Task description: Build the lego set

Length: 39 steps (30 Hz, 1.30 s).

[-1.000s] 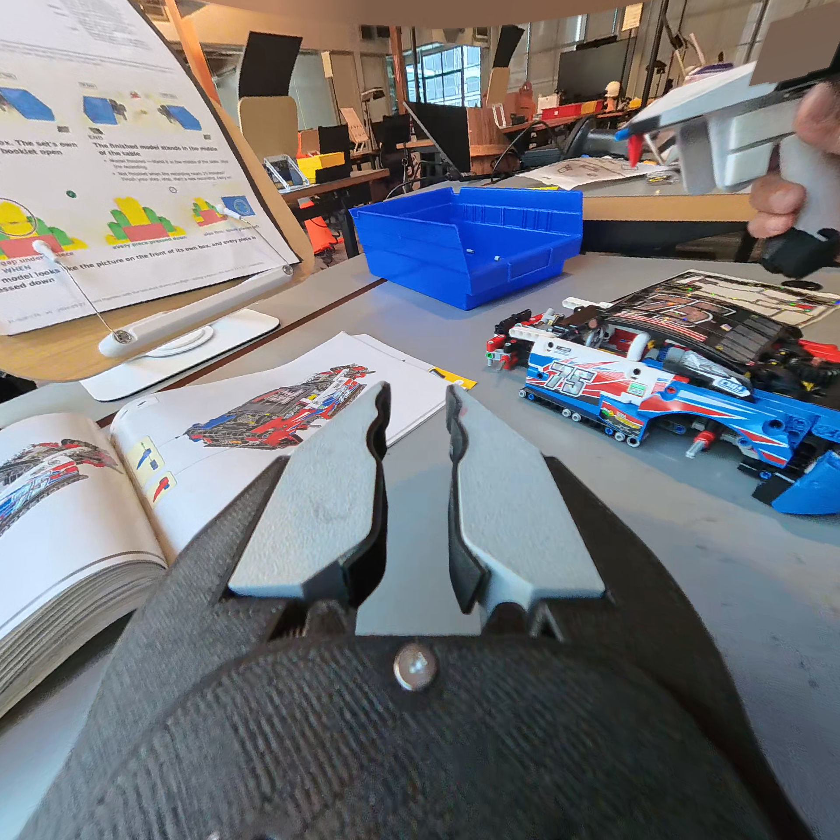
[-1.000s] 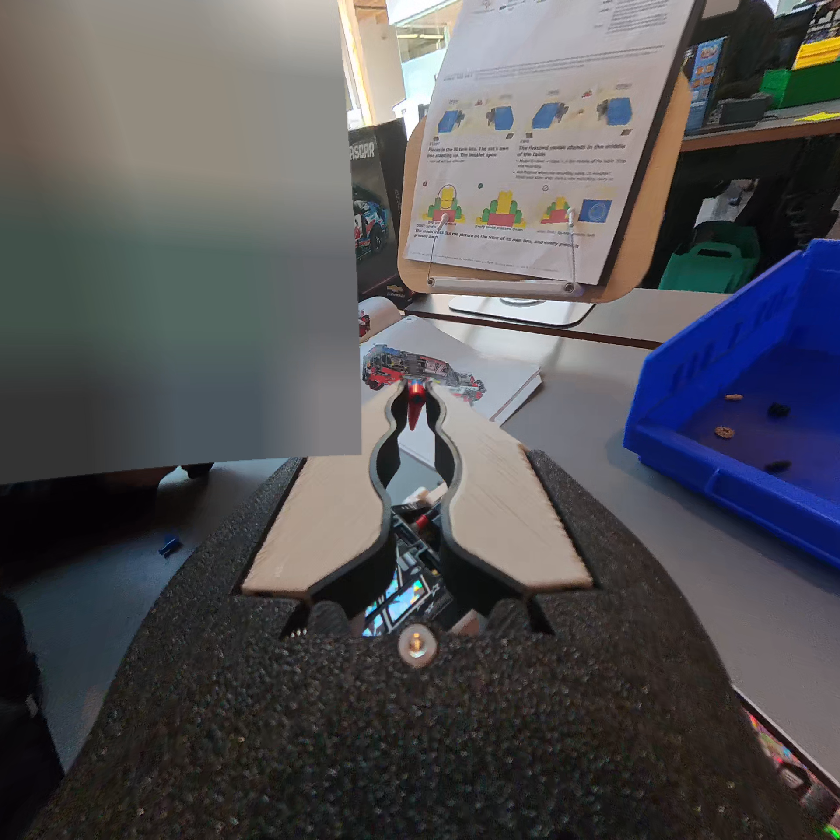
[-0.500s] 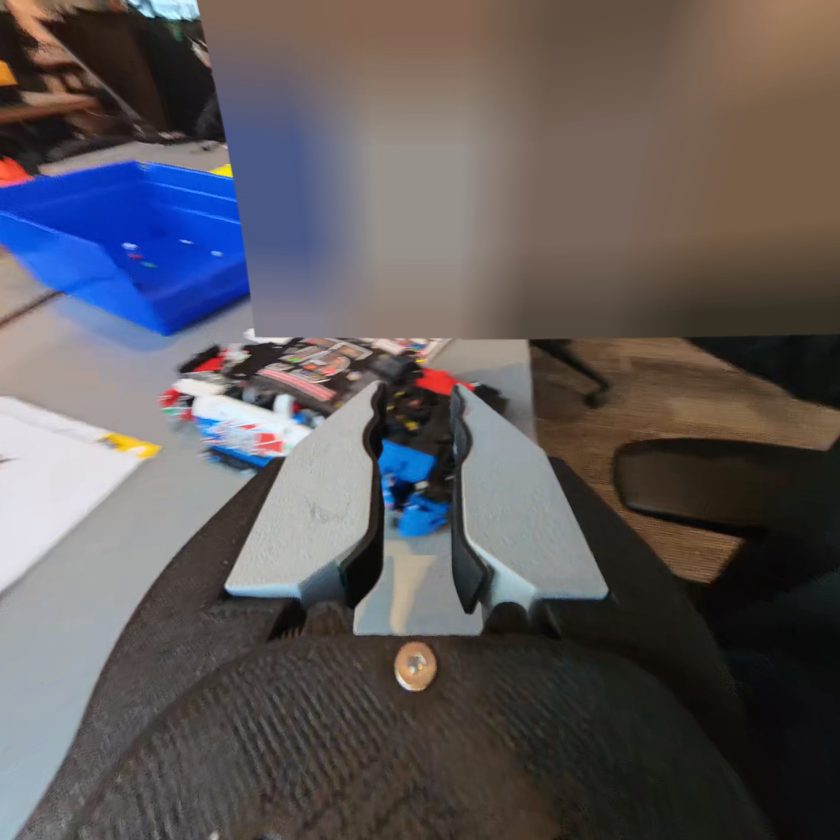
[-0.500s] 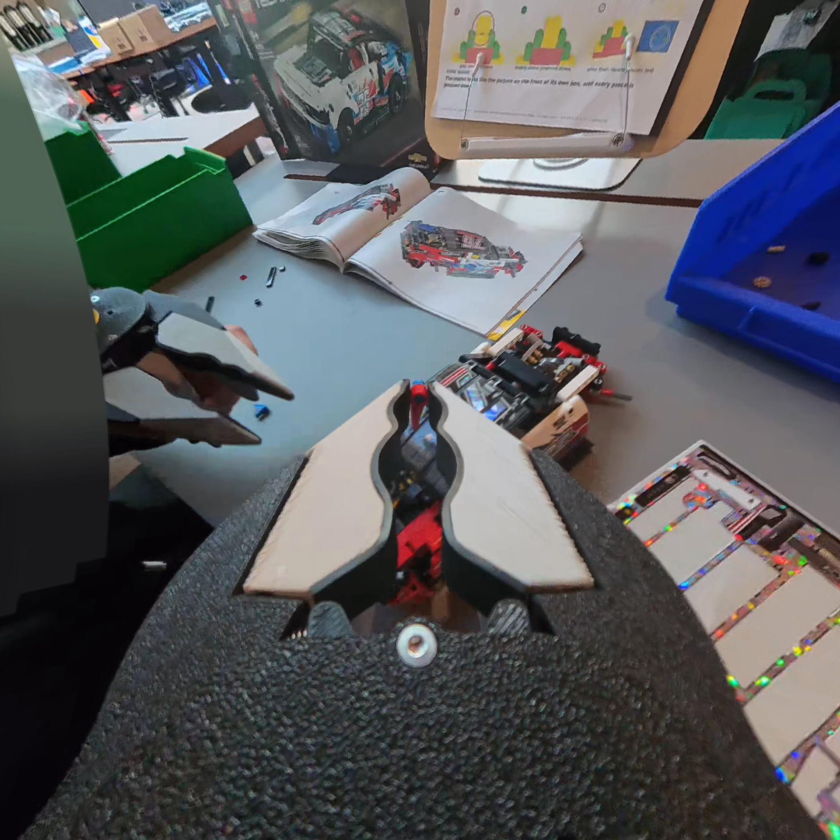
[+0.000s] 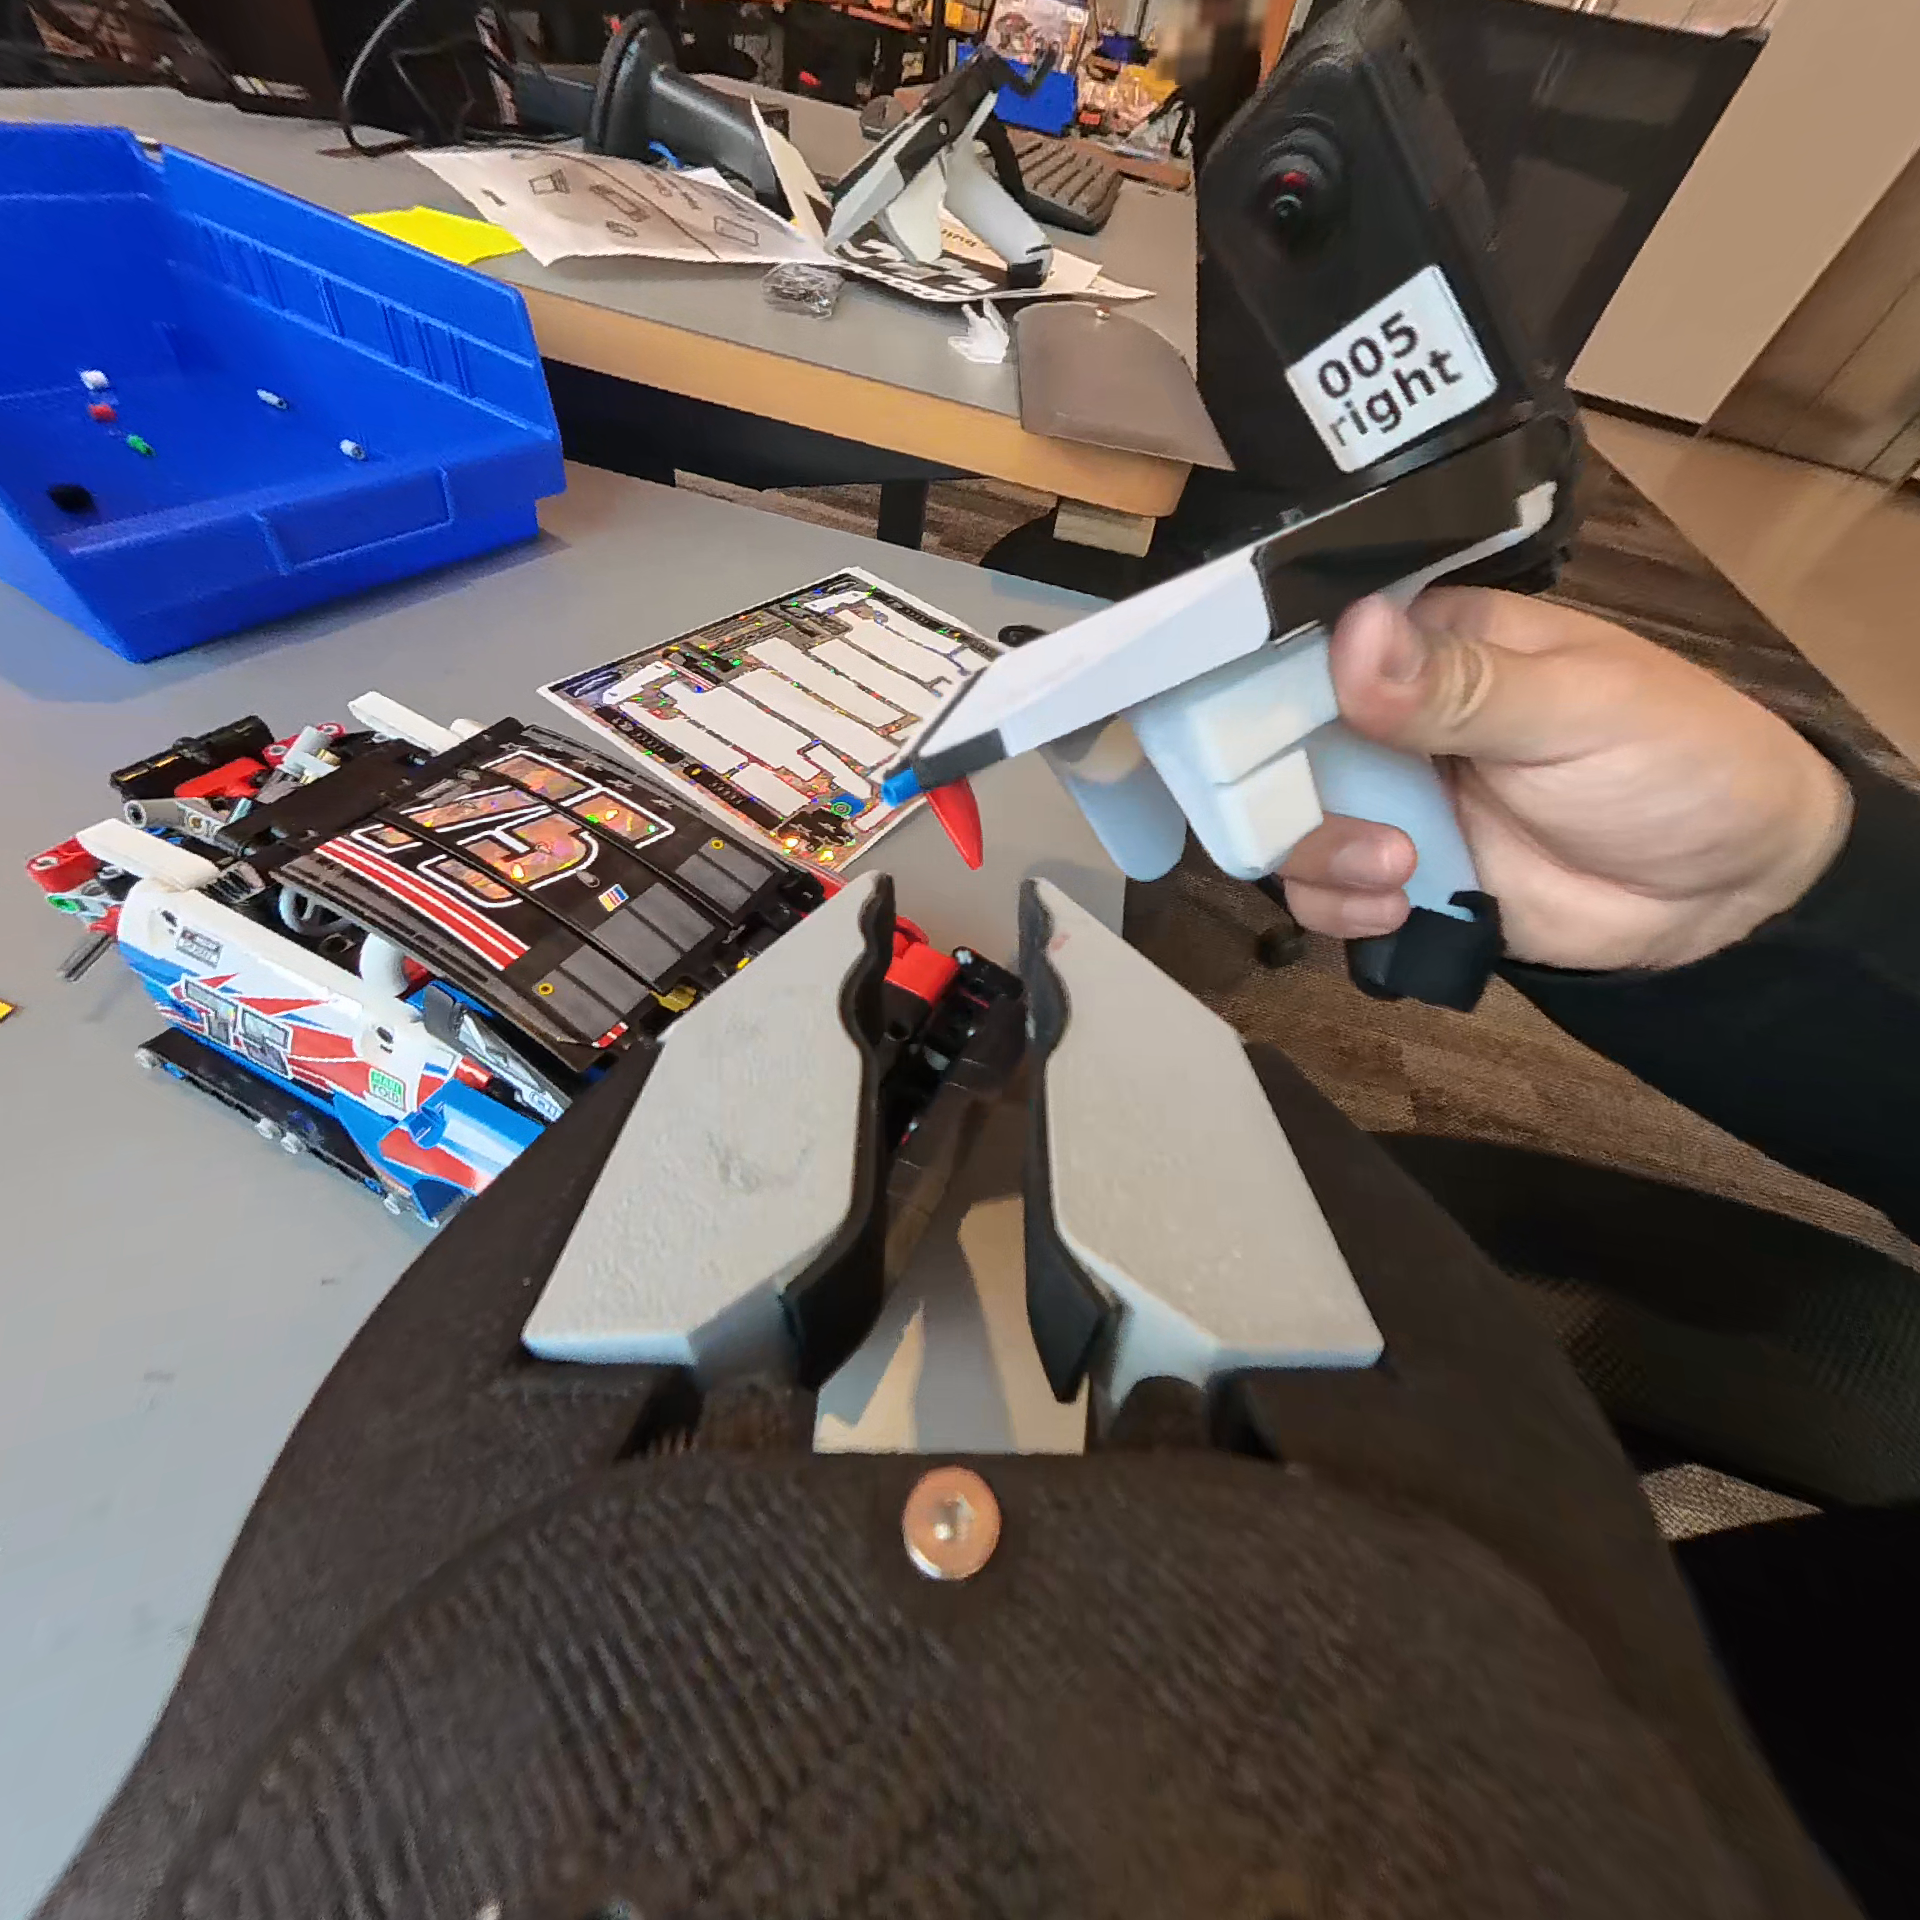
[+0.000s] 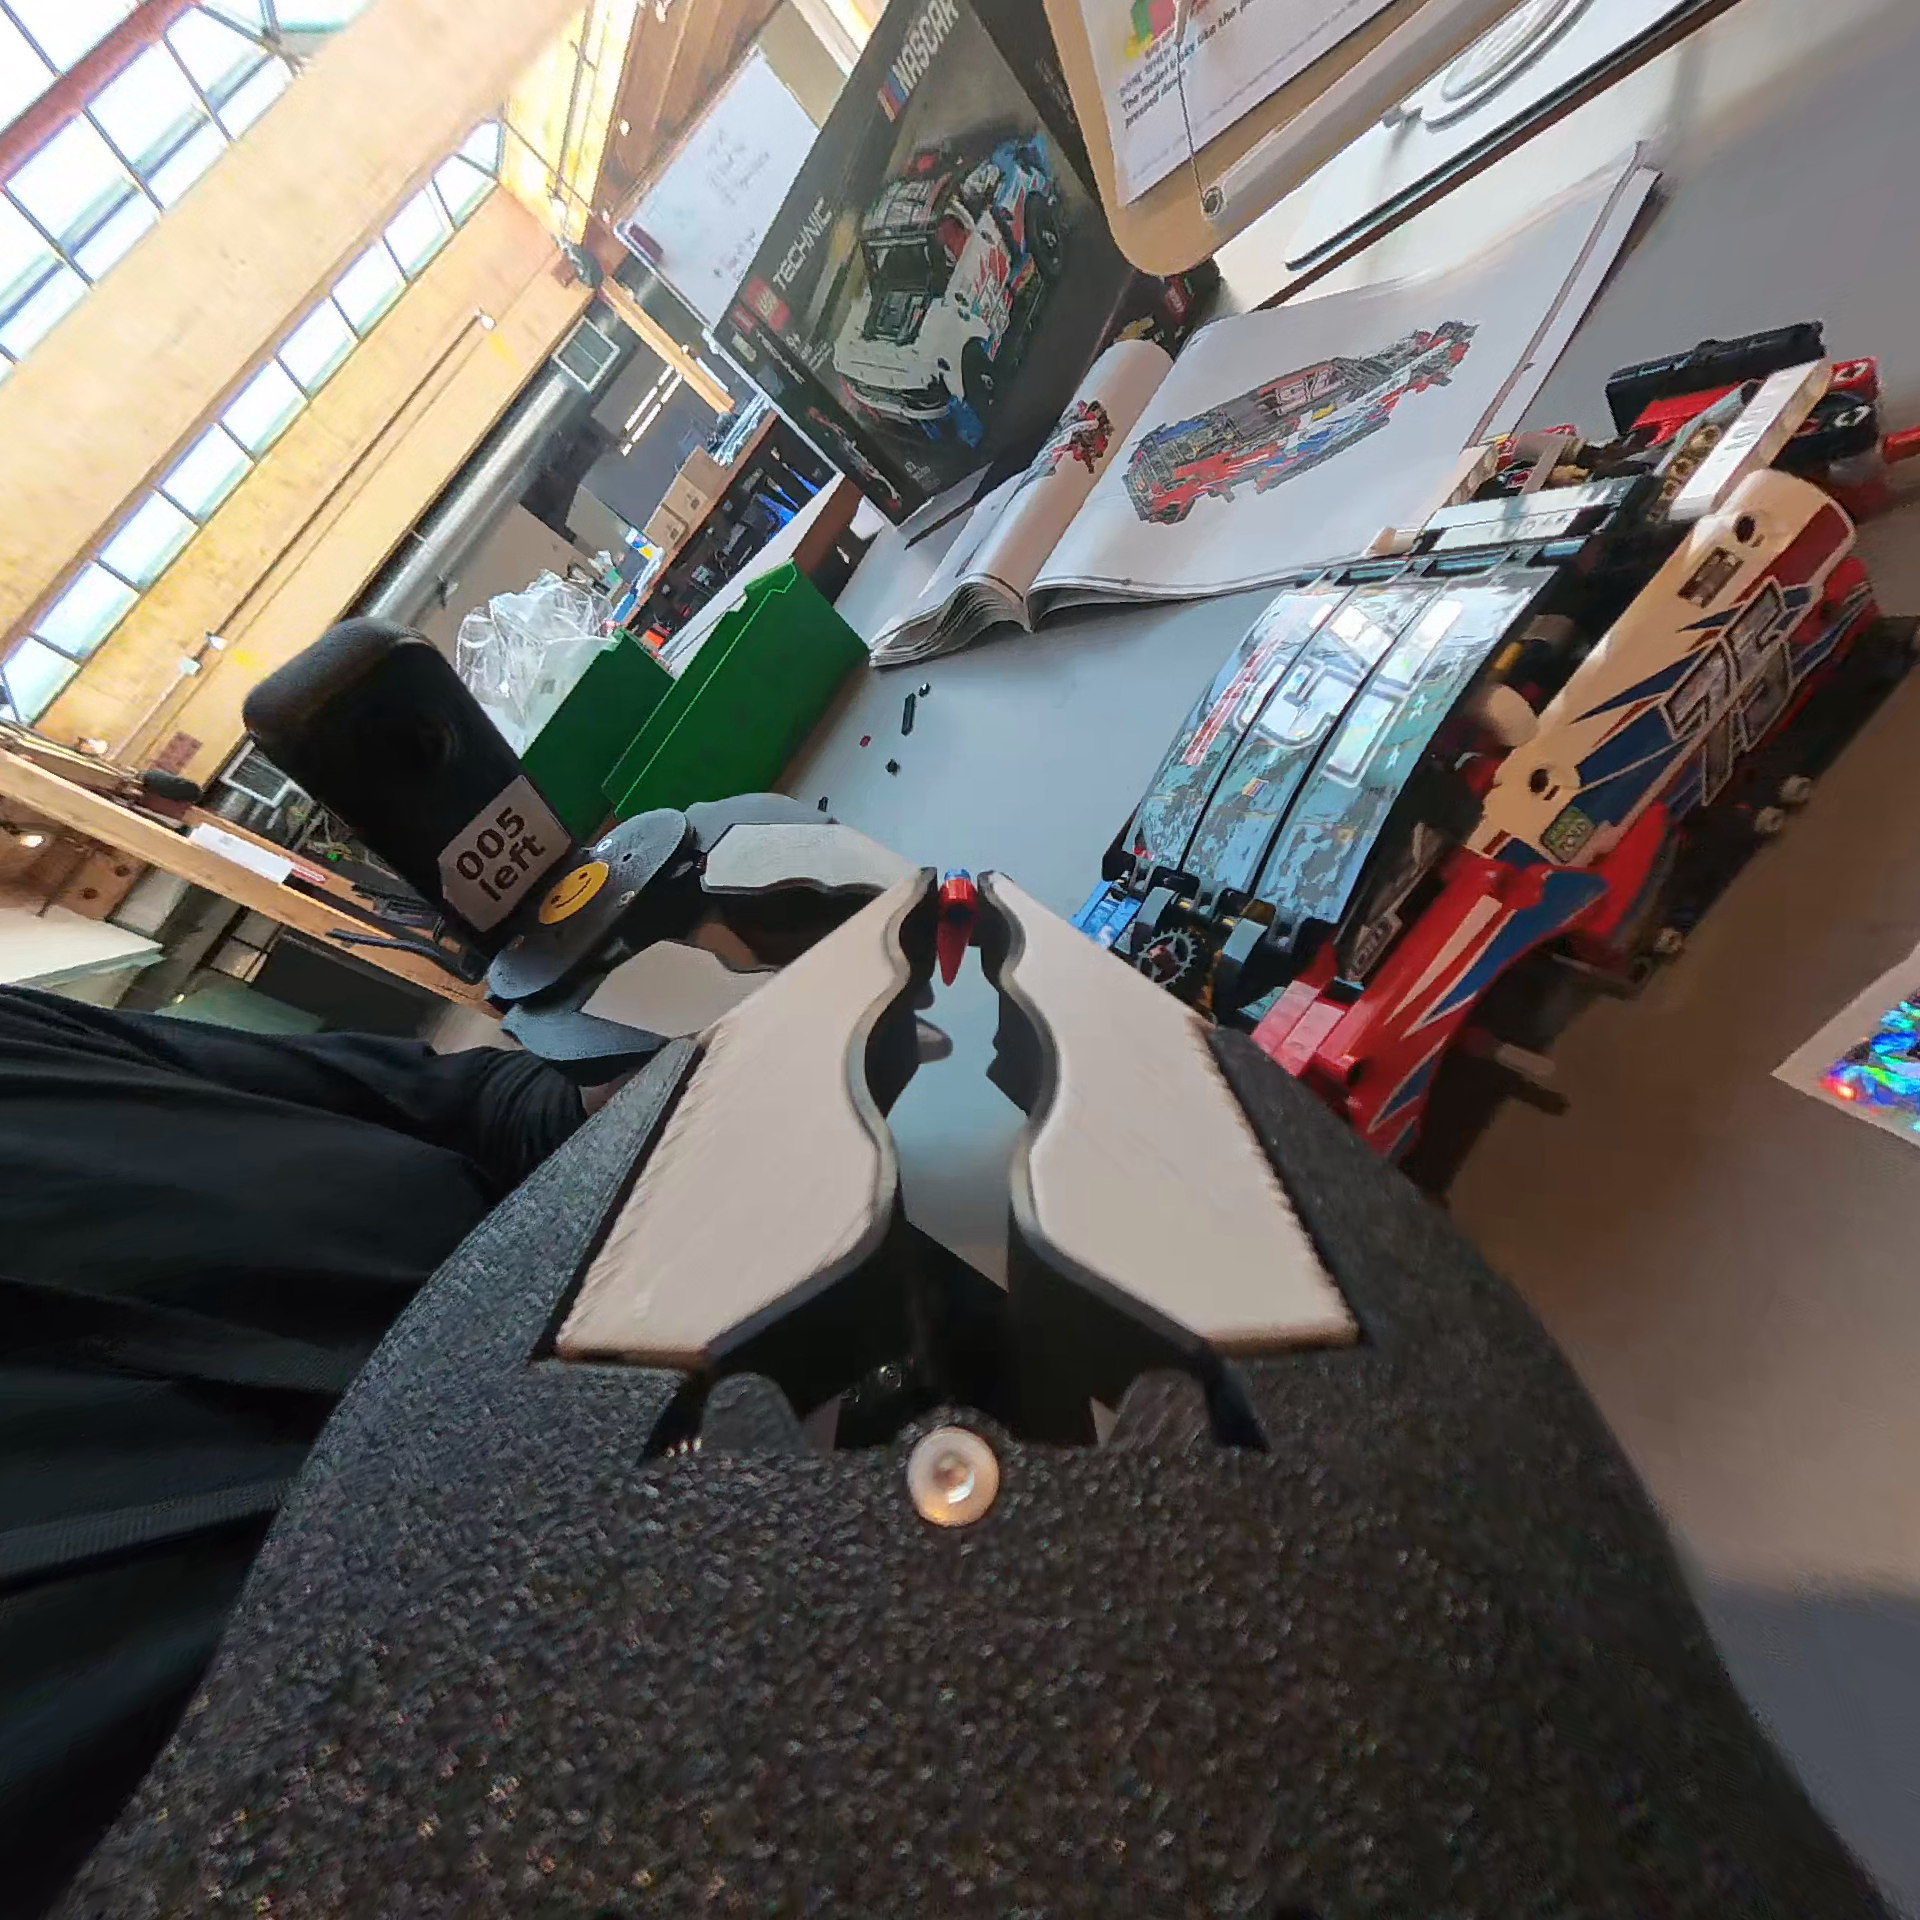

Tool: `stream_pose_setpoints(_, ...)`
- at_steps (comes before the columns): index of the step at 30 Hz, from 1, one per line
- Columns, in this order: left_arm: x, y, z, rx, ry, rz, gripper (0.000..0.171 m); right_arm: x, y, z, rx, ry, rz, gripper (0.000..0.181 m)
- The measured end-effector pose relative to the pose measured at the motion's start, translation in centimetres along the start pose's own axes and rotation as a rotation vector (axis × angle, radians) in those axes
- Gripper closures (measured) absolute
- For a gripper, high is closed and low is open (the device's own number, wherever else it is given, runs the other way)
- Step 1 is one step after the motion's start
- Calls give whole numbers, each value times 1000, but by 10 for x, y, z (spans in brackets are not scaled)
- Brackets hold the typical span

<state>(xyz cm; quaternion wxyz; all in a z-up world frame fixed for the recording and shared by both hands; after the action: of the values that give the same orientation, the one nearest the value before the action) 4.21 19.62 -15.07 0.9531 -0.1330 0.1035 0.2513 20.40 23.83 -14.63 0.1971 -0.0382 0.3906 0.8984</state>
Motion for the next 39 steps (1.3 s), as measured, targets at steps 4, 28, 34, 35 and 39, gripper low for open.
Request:
stream_pose_setpoints(4,0,0,0,-43,-16,-34,164,6,7,-5,3,-20,17,176)
stream_pose_setpoints(28,-1,16,-6,-1060,-281,-797,171,-43,59,-1,-1001,-24,-106,150)
stream_pose_setpoints(34,9,6,-11,-1161,-277,-877,171,-27,66,-7,-1141,41,-191,146)
stream_pose_setpoints(35,9,5,-11,-1150,-270,-871,171,-25,63,-7,-1133,50,-196,146)
stream_pose_setpoints(39,7,3,-10,-1142,-256,-875,171,-24,62,-8,-1124,25,-157,153)
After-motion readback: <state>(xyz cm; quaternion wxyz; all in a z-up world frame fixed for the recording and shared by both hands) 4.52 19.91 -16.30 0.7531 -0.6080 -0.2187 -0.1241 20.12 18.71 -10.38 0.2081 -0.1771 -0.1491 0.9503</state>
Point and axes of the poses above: each gripper's, where its closed fingertips meet, x out along the fingers, z out of its top, y = z × x across the jaws, the point moved 10 cm from there along -x, back along the fingers, and after that the axes turned 6 degrees about -z, right-handed, at the moved point
